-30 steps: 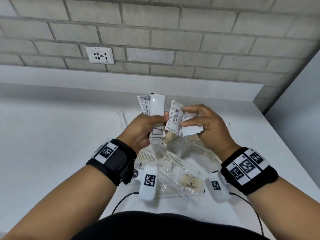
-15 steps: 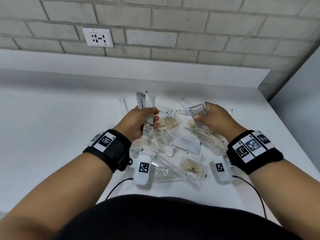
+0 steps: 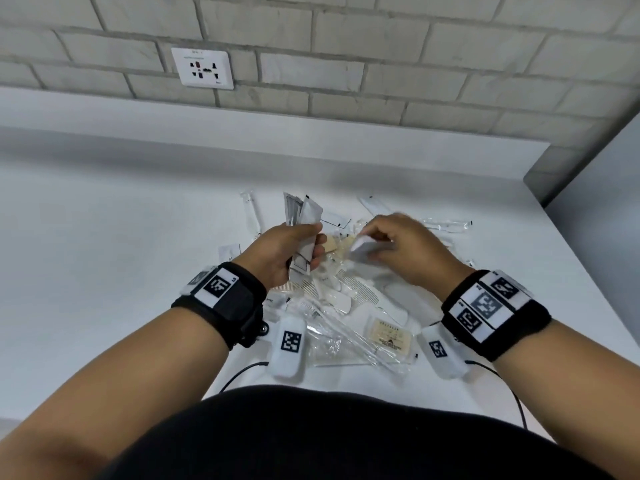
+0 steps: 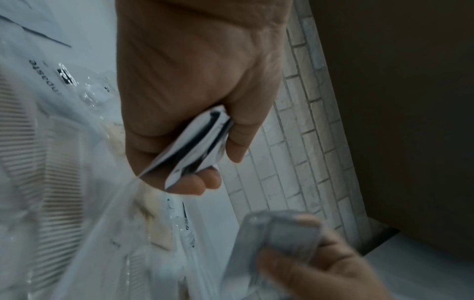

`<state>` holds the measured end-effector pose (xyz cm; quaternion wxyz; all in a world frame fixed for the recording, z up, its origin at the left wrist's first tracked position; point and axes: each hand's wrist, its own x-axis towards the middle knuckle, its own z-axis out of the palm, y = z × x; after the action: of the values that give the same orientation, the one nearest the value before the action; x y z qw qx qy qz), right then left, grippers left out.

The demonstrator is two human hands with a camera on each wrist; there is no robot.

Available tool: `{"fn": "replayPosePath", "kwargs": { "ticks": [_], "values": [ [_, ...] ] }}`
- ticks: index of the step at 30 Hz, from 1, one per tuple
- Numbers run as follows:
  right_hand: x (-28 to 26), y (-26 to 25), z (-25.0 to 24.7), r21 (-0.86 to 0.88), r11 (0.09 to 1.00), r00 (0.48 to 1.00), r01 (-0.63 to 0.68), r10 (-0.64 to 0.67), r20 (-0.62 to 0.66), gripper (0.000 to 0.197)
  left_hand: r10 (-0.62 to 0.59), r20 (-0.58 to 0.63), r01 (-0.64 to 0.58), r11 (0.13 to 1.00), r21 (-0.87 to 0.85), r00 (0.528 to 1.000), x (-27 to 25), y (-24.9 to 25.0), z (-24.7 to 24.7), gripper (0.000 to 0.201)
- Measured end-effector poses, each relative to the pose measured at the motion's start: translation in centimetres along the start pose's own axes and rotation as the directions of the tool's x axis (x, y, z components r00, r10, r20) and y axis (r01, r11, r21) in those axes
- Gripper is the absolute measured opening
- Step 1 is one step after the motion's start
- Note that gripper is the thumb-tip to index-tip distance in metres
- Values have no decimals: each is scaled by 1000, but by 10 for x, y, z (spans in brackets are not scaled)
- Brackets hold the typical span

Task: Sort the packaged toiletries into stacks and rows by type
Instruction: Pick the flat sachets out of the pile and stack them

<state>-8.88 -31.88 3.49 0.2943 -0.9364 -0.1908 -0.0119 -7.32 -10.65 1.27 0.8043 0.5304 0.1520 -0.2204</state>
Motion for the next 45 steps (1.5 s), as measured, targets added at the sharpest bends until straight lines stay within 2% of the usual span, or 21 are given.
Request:
{"fn": "replayPosePath", "kwargs": {
  "ticks": [2,4,6,8,11,13,14,16,18,23,28,30,32,34,35,36,38,40,42,43,45],
  "values": [
    [3,-7,-10,-122,952,923,279,-301,-240,24,-78,107,77,997,18,991,-7,4,8,19],
    [1,-12,-10,-247,871,819,424,-485,-307,36,-98,230,94,995,29,968,-16,7,18,22],
    [-5,-9,-5,-313,818,757,483,-569,-321,37,-36,274,36,999,6,961,-21,9,29,21],
    [-10,-2,-1,-186,876,780,445,-481,-400,29,58,225,-50,998,-40,973,-21,11,33,23],
    [-15,-2,-9,289,947,904,142,-5,-427,22,170,114,-163,985,-62,979,-17,13,31,34],
    [-16,-7,-16,521,851,912,-68,265,-312,20,220,75,-217,975,-41,973,-17,11,29,34],
    [-15,-9,-18,645,758,909,-97,331,-252,19,239,60,-236,971,-44,969,-17,9,28,33],
    [-11,-16,-20,849,523,913,-75,379,-153,18,245,65,-240,968,-76,967,-19,8,31,28],
    [-2,-24,-14,919,389,930,-58,357,-93,15,227,106,-215,970,-112,968,-19,5,34,30],
    [13,-35,7,817,557,918,-149,384,-95,14,131,219,-107,987,-118,967,-25,5,47,29],
    [20,-18,-16,910,392,845,-137,525,-99,12,54,168,-18,978,-207,984,-27,10,32,29],
    [21,-18,-26,935,289,859,-207,511,32,16,53,166,-29,989,-142,985,-31,11,31,27],
    [18,-23,-29,908,259,882,-330,427,199,27,73,173,-58,994,-93,982,-31,10,32,26],
    [18,-30,-27,897,287,905,-337,360,225,28,96,184,-93,995,-28,978,-30,8,36,27],
    [17,-31,-25,907,325,924,-269,352,148,24,110,165,-110,994,-12,980,-29,7,38,31],
    [18,-31,-24,895,417,938,-161,347,7,22,112,121,-110,994,-23,986,-26,6,39,36],
    [16,-30,-28,700,710,916,77,227,-331,23,102,16,-101,992,-76,995,-20,6,39,43],
    [12,-25,-28,334,899,866,284,-91,-491,27,90,18,-87,987,-134,996,-18,8,36,39],
    [5,-20,-22,-123,894,794,430,-440,-419,21,108,111,-89,983,-157,988,-21,12,34,28],
    [1,-18,-18,-247,854,771,458,-520,-367,25,122,138,-102,985,-141,983,-24,14,33,21],
    [-4,-10,-11,-249,854,783,457,-519,-342,31,161,155,-149,985,-86,975,-28,16,34,15]
  ]
}}
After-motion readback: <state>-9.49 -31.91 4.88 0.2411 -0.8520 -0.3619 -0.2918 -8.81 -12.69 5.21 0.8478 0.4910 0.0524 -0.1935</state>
